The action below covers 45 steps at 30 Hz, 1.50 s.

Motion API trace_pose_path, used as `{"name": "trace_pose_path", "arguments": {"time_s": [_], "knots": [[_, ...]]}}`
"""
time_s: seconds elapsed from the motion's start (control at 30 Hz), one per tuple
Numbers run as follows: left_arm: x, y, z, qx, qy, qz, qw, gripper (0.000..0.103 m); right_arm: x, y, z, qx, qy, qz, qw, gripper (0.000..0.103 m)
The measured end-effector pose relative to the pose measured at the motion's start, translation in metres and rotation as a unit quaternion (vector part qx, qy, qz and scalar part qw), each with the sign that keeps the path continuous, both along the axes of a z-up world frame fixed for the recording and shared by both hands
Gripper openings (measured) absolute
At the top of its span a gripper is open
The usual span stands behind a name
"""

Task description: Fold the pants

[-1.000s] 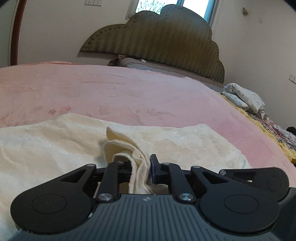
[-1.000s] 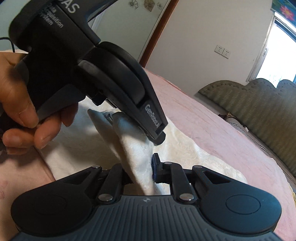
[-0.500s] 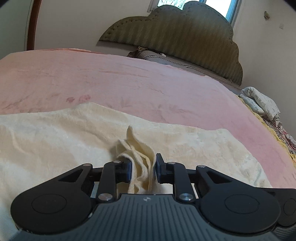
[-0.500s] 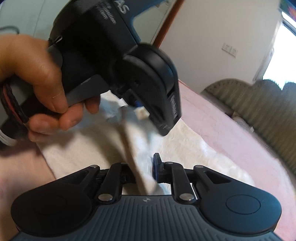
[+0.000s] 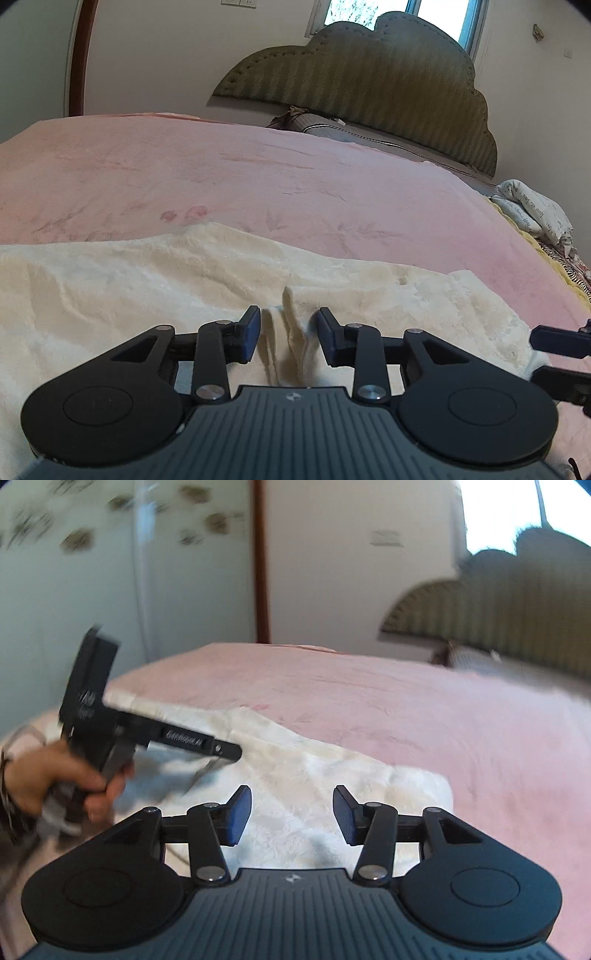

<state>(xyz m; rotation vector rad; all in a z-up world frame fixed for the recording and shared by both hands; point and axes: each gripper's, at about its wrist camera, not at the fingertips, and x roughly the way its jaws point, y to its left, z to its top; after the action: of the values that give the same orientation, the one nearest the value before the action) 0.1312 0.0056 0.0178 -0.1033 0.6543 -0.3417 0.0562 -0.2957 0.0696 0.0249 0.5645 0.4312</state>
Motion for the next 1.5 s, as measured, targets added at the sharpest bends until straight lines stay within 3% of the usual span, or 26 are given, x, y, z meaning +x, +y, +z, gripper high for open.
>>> {"name": "trace_pose_path", "arguments": {"time_s": [0.13,0.23,0.33,0.47,0.53,0.63,0.77,0.87,0.93,1.0,1.13,1.3,1.37,1.43,1.5], "knots": [[0.002,-0.005,0.003,0.021,-0.018,0.016,0.9995,0.041,-0.025,0.021,-0.014,0.012,0.017,0.003,1.0,0.048],[-0.005,0.001,0.012,0.028,-0.038,0.04,0.9981,0.04,-0.035,0.039,-0.028,-0.023,0.034,-0.003,0.999,0.053],[-0.015,-0.005,0.017,0.056,-0.059,0.023,0.9964,0.043,-0.033,0.052,-0.05,-0.069,0.047,-0.011,0.996,0.059],[-0.012,-0.032,0.007,0.154,-0.069,-0.004,0.9856,0.065,-0.038,0.052,-0.042,-0.059,0.031,-0.03,0.997,0.061],[-0.001,-0.039,-0.006,0.176,-0.047,-0.006,0.9832,0.066,-0.038,0.051,-0.04,-0.041,0.035,-0.027,0.998,0.072],[0.0,-0.027,-0.006,0.14,-0.04,0.011,0.9893,0.068,-0.039,0.056,-0.049,-0.059,0.045,-0.028,0.997,0.076],[-0.009,-0.009,0.005,0.118,-0.048,0.046,0.9909,0.073,-0.073,0.071,-0.032,-0.066,-0.035,0.022,0.997,0.075],[-0.015,0.011,0.012,0.072,-0.025,0.061,0.9952,0.075,-0.1,0.103,-0.029,-0.143,-0.114,0.067,0.981,0.073],[-0.019,0.025,0.016,0.025,-0.006,0.063,0.9977,0.075,-0.11,0.124,-0.037,-0.214,-0.144,0.087,0.962,0.057],[-0.024,0.036,0.02,-0.014,0.012,0.069,0.9974,0.075,-0.113,0.134,-0.046,-0.253,-0.152,0.099,0.95,0.052],[-0.032,0.05,0.024,-0.061,0.035,0.069,0.9952,0.075,-0.116,0.14,-0.052,-0.29,-0.153,0.1,0.939,0.051],[-0.043,0.051,0.031,-0.102,0.048,0.042,0.9928,0.075,-0.117,0.14,-0.055,-0.312,-0.149,0.102,0.933,0.051],[-0.044,0.048,0.032,-0.123,0.063,0.021,0.9901,0.075,-0.111,0.144,-0.06,-0.327,-0.149,0.099,0.928,0.04],[-0.044,0.048,0.032,-0.152,0.082,0.003,0.9849,0.075,-0.105,0.147,-0.063,-0.324,-0.14,0.108,0.929,0.013],[-0.041,0.05,0.027,-0.185,0.109,-0.014,0.9765,0.075,-0.102,0.15,-0.066,-0.325,-0.141,0.108,0.929,0.011]]}}
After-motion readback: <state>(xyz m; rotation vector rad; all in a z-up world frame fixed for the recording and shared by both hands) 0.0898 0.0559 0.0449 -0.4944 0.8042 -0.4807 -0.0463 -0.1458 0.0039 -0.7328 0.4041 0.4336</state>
